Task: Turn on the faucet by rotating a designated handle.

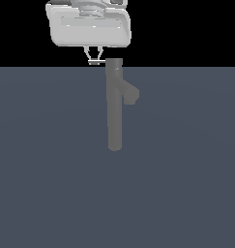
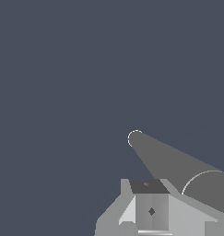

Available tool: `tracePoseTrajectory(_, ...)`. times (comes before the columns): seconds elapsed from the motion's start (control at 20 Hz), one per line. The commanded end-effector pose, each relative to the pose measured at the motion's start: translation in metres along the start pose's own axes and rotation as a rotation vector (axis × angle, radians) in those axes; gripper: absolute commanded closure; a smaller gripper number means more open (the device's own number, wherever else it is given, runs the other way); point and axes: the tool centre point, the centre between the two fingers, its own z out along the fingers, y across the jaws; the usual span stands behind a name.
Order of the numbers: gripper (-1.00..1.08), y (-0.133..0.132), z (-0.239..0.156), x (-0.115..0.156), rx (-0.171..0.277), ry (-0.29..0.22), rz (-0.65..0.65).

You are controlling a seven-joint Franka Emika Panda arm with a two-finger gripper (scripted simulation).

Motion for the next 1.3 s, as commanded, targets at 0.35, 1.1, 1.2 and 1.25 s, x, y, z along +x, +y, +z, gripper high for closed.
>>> tracePoseTrajectory(0.35,1.08,-0.004,0.000,-0.016,0.000,0.008,-0.001)
tracePoseTrajectory(1.1,1.08,0.016,0.000,-0.064,0.000,0.000,0.000)
tracePoseTrajectory(1.2,1.08,0.017,0.001,-0.056,-0.001,0.009,-0.008)
tracePoseTrajectory(1.25,1.08,0.022,0.001,-0.059,-0.001,0.008,-0.007)
